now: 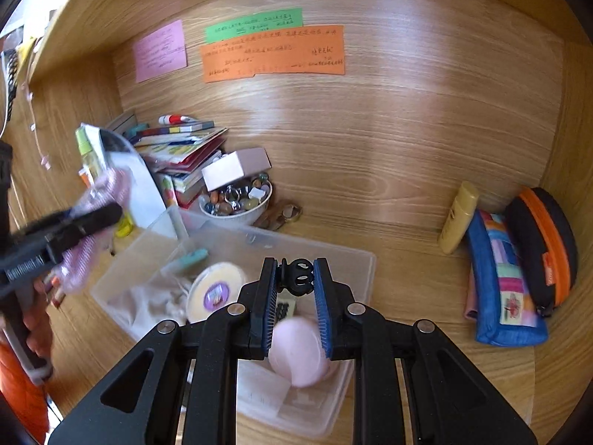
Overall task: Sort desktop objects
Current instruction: 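Carry the pink rope and black clip into the clear bin and release both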
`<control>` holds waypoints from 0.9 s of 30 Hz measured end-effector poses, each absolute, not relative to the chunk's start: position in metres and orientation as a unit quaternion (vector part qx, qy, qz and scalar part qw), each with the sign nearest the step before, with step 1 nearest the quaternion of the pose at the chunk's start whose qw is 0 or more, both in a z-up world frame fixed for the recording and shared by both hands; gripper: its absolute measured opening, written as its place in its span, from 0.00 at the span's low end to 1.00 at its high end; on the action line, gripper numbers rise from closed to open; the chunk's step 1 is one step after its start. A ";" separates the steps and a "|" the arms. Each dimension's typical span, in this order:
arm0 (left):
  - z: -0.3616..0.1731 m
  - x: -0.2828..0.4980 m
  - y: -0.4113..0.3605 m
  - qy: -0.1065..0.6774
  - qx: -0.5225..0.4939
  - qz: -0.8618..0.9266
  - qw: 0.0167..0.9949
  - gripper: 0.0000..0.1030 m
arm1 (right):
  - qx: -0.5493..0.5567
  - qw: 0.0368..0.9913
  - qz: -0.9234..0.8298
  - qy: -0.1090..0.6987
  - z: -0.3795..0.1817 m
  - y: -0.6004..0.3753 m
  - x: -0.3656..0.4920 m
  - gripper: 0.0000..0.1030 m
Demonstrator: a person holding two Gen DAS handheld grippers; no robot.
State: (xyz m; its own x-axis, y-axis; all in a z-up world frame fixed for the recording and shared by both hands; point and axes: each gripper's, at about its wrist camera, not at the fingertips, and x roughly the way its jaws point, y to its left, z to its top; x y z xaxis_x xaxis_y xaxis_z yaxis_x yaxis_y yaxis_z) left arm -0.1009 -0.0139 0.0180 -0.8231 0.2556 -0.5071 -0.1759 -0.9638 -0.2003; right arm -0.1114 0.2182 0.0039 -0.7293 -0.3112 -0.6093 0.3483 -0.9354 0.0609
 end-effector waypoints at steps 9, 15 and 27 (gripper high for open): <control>-0.019 -0.122 0.000 -0.040 -0.317 0.940 0.119 0.53 | 0.348 0.153 -0.925 0.005 -0.032 0.223 -0.137 0.17; -0.028 -0.119 0.015 0.006 -0.313 0.944 0.102 0.53 | 0.362 0.135 -0.922 -0.003 -0.044 0.229 -0.145 0.17; -0.045 -0.122 0.028 0.057 -0.312 0.945 0.084 0.55 | 0.355 0.119 -0.927 0.033 -0.059 0.215 -0.146 0.17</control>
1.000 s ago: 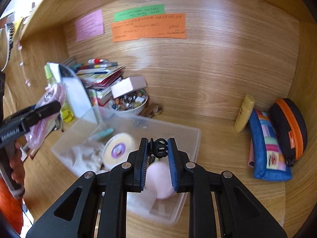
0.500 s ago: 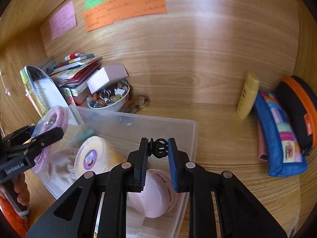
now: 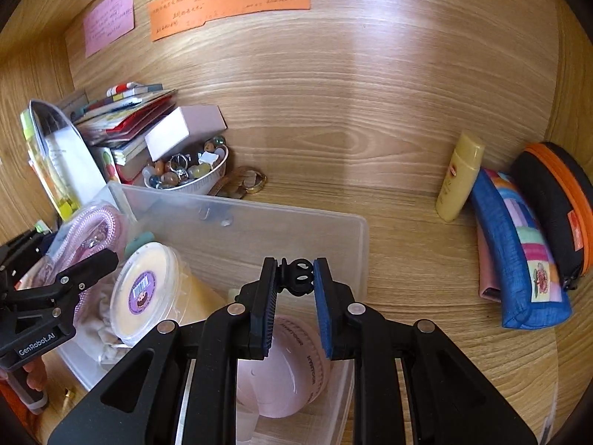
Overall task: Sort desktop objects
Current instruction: 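Carry the pink rope and black clip into the clear bin and release both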
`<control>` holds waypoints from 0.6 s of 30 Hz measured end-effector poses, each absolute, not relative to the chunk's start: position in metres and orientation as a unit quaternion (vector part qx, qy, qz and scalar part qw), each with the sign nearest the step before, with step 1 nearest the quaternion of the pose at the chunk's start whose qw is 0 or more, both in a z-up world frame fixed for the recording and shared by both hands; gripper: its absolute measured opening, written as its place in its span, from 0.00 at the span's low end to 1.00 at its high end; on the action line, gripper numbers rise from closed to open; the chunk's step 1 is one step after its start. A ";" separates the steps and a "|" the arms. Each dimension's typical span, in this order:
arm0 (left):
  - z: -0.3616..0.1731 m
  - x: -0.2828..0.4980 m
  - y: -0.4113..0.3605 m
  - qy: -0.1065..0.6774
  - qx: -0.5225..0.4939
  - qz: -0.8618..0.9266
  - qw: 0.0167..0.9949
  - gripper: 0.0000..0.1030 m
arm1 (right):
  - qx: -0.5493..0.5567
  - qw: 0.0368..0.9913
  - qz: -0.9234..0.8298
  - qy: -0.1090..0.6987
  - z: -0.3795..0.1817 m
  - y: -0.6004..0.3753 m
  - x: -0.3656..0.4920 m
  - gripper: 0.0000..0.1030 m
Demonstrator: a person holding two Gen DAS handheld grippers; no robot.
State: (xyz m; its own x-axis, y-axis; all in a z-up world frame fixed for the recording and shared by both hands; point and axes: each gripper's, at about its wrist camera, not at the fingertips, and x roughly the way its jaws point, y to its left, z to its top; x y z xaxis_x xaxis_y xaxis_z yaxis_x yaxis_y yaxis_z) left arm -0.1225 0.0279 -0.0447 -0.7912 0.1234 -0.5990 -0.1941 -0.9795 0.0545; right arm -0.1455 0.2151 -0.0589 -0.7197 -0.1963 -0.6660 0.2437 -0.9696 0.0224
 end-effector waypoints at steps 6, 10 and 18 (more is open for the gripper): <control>-0.047 -0.122 0.033 0.077 -0.310 0.944 0.078 0.57 | 0.350 0.121 -0.928 0.052 -0.061 0.207 -0.143 0.17; -0.047 -0.122 0.032 0.074 -0.309 0.945 0.079 0.57 | 0.340 0.116 -0.930 0.074 -0.061 0.202 -0.140 0.20; -0.041 -0.118 0.028 0.061 -0.295 0.950 0.078 0.70 | 0.320 0.124 -0.936 0.074 -0.055 0.201 -0.131 0.40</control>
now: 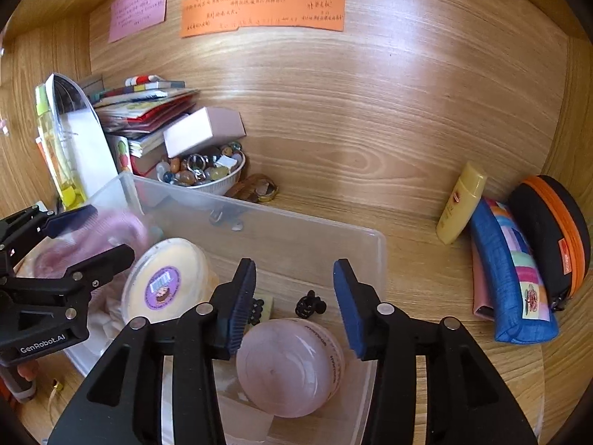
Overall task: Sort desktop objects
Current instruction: 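Carry the pink rope and black clip into the clear bin and release both, then grasp the beige eraser with the right tool while the left approaches the green bottle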
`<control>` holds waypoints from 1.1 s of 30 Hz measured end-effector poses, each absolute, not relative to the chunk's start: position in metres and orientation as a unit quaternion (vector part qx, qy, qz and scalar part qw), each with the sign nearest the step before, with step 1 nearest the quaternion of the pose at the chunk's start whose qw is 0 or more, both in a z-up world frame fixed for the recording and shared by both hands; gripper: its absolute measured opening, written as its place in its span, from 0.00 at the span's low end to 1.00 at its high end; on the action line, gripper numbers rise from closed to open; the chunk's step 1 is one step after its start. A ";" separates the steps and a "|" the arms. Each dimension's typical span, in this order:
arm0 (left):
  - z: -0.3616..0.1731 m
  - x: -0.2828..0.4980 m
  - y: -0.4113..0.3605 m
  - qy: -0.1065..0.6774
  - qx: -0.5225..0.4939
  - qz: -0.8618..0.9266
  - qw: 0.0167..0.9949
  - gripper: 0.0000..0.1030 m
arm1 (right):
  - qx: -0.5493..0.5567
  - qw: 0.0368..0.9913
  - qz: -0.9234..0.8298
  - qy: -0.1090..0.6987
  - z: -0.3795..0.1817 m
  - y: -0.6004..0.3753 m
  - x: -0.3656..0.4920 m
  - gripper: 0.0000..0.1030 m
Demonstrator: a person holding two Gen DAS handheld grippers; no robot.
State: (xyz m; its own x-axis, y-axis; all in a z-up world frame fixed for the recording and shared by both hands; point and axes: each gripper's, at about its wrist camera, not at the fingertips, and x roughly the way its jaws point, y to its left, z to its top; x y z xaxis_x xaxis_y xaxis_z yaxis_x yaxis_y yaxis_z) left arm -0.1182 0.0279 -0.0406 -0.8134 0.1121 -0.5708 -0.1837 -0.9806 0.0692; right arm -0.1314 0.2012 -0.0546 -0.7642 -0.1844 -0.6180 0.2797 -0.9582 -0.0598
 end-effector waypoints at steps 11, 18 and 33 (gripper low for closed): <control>-0.020 -0.104 0.020 0.035 -0.259 0.961 0.089 0.88 | 0.296 0.110 -0.947 0.060 -0.044 0.208 -0.127 0.57; -0.014 -0.097 0.014 0.023 -0.249 0.963 0.098 0.93 | 0.288 0.114 -0.949 0.054 -0.035 0.211 -0.121 0.60; -0.015 -0.046 0.005 0.032 -0.284 0.952 0.108 0.97 | 0.282 0.142 -0.942 0.114 -0.026 0.233 -0.044 0.69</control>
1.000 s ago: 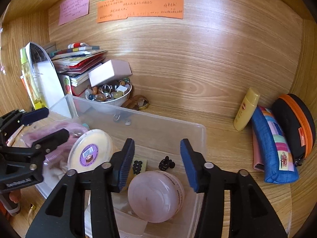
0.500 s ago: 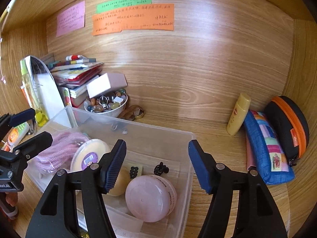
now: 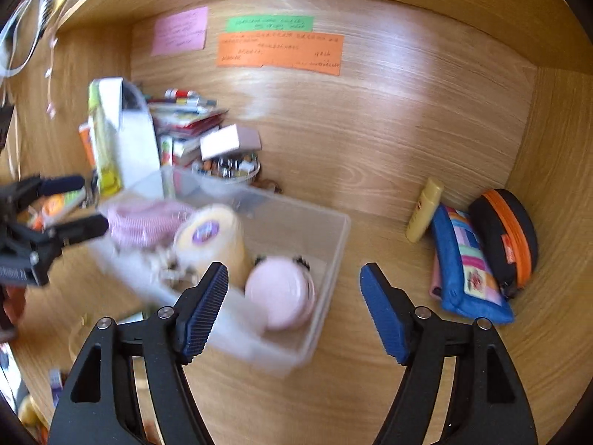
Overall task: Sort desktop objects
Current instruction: 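Grasp the beige eraser with the right tool while the left approaches the green bottle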
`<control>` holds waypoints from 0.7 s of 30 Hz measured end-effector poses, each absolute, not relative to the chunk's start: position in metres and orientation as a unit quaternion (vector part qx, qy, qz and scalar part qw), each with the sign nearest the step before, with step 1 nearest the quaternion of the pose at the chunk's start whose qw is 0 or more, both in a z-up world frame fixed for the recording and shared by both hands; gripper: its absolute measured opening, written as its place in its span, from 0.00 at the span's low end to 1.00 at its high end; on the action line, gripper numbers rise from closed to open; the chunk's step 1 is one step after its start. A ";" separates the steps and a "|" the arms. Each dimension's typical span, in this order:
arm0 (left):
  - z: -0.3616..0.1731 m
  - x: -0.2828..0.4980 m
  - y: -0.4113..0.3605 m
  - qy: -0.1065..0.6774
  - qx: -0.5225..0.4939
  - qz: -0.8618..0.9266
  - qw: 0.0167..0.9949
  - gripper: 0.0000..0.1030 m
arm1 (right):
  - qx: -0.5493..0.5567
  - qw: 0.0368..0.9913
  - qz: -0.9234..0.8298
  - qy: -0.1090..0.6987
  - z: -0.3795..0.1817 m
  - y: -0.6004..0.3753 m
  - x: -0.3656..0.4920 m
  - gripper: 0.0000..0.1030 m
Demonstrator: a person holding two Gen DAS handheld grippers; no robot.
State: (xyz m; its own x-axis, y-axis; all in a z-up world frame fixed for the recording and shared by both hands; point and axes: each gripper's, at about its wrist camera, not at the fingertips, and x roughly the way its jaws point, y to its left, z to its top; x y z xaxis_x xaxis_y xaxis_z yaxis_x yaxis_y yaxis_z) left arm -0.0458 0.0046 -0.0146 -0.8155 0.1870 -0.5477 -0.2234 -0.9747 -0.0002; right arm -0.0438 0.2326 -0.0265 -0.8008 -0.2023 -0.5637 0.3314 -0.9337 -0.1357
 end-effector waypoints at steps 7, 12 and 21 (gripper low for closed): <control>-0.028 -0.020 0.003 0.036 -0.307 0.945 0.109 0.97 | 0.311 0.166 -0.927 0.129 -0.045 0.242 -0.010 0.69; -0.038 -0.001 0.005 0.051 -0.317 0.941 0.108 0.97 | 0.351 0.200 -0.906 0.127 -0.065 0.243 0.007 0.69; -0.055 0.015 0.010 0.063 -0.339 0.932 0.112 0.97 | 0.389 0.265 -0.872 0.133 -0.095 0.223 0.029 0.53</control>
State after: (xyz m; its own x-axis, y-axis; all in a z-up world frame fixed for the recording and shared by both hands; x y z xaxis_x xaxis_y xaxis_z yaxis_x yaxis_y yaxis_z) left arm 0.0146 0.0099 -0.0546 -0.7447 0.1666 -0.6463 -0.2526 -0.9667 0.0419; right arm 0.0292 0.2230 -0.0953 -0.5568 -0.3581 -0.7495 0.5648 -0.8248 -0.0255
